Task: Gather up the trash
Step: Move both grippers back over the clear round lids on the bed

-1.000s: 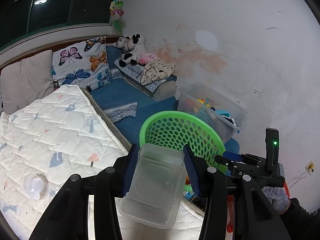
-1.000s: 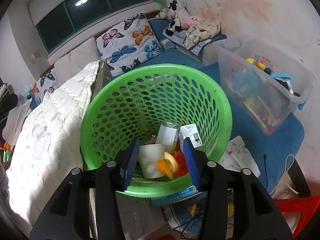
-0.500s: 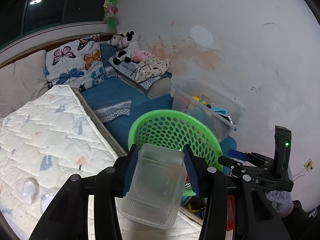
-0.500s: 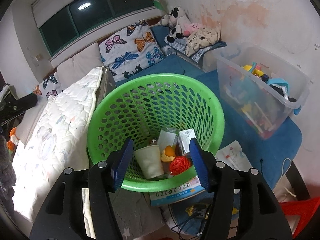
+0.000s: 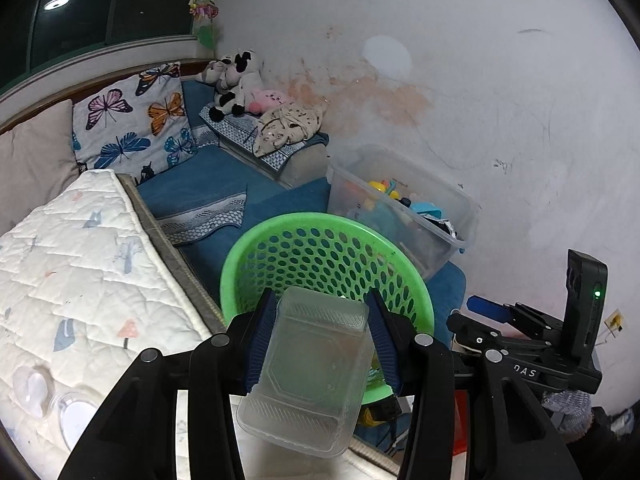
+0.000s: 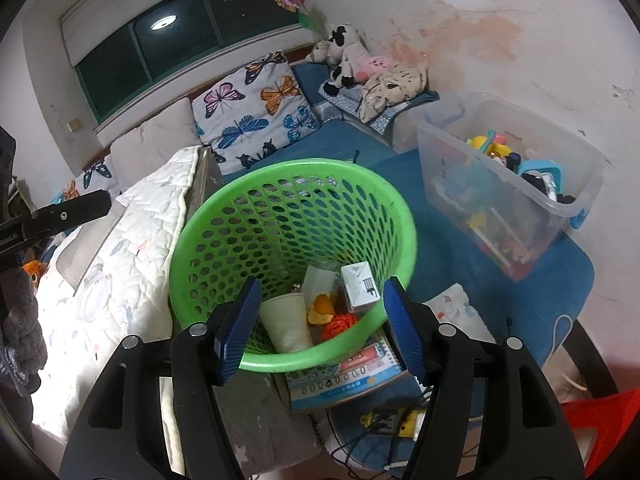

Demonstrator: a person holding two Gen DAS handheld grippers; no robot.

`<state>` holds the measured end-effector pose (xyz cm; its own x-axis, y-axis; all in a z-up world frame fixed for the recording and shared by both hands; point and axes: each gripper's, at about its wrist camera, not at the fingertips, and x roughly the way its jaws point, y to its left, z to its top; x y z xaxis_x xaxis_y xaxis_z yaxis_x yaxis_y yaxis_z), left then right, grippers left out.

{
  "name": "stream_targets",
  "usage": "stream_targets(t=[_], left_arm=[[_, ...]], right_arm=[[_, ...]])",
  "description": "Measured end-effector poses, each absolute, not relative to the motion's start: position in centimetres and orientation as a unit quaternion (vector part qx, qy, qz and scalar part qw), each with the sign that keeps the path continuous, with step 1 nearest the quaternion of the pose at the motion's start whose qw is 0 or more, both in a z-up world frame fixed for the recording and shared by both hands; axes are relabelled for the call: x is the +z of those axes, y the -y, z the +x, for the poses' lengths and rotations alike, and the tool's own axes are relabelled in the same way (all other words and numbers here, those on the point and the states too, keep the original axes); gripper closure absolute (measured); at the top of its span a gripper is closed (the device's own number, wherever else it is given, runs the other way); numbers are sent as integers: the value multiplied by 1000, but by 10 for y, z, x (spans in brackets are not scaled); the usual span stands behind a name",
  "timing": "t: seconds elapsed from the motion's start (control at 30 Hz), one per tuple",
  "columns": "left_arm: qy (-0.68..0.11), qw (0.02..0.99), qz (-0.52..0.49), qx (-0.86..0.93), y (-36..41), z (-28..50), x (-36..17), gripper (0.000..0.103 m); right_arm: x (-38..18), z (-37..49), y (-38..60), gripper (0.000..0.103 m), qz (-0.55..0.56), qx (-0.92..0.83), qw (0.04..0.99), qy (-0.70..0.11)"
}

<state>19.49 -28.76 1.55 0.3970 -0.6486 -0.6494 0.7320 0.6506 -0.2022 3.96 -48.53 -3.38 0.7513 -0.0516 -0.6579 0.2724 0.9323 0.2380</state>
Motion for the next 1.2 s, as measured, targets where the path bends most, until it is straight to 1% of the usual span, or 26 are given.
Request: stream_targets(t=[0.33, 0.83, 0.87, 0.9, 0.93, 0.97, 1.2], left_arm=[[-371, 823, 67, -425, 315, 194, 10, 58], [-409, 809, 65, -417, 353, 211, -18, 57], [-408, 809, 65, -418, 354, 211, -19, 57], [-408, 809, 65, -418, 354, 212, -20, 53], [-410, 809, 63, -416, 355, 212, -21, 46], [-409, 810, 60, -416, 354, 213, -22, 44], [-404, 818, 58, -405, 334, 209, -23, 44]], right_arm=[[-31, 23, 496, 38, 166, -102, 922, -334], [-31, 19, 495, 35, 170, -93, 924, -331], [-31, 20, 495, 35, 170, -92, 923, -331], [-31, 21, 495, 35, 171, -91, 923, -332], [-31, 23, 494, 35, 171, -89, 923, -332], [-31, 24, 493, 35, 171, -88, 923, -332], [-29, 30, 480, 35, 162, -70, 926, -333]])
